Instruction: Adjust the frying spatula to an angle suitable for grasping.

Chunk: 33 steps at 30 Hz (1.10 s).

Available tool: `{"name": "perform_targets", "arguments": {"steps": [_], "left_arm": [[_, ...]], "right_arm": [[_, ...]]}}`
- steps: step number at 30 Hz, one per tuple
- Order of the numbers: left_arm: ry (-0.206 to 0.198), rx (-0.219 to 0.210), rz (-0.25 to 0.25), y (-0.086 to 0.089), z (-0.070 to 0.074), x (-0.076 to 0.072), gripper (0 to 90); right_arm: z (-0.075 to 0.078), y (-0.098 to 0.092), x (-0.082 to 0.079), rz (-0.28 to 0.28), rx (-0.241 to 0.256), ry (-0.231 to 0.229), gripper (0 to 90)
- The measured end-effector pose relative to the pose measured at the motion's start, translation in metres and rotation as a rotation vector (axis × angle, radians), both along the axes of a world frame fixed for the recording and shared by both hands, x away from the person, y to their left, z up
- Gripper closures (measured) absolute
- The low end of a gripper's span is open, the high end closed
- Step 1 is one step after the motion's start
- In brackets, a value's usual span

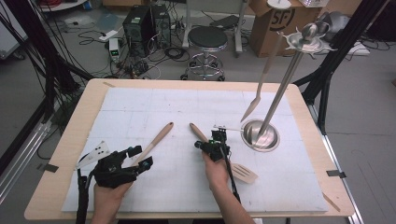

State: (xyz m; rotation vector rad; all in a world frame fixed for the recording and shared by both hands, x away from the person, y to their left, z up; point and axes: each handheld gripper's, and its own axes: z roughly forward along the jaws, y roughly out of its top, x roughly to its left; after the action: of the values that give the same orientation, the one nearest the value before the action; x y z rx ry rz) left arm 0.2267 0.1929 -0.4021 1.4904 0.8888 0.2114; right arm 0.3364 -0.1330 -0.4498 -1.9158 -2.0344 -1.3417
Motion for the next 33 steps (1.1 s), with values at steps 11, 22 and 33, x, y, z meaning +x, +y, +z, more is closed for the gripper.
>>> {"name": "perform_targets", "arguments": {"steps": [11,22,33], "left_arm": [[0.001,0.009,-0.012,-0.005,0.000,-0.001,28.9],[0.006,0.009,-0.016,-0.006,-0.001,0.000,28.9],[0.008,0.016,-0.018,-0.008,-0.001,0.000,28.9]], "right_arm": [[0.034,-0.041,-0.012,0.045,0.075,-0.003,72.1],[0.053,-0.080,-0.010,0.098,0.064,-0.004,60.8],[0.043,-0.095,0.005,0.183,0.087,0.092,58.9]]}}
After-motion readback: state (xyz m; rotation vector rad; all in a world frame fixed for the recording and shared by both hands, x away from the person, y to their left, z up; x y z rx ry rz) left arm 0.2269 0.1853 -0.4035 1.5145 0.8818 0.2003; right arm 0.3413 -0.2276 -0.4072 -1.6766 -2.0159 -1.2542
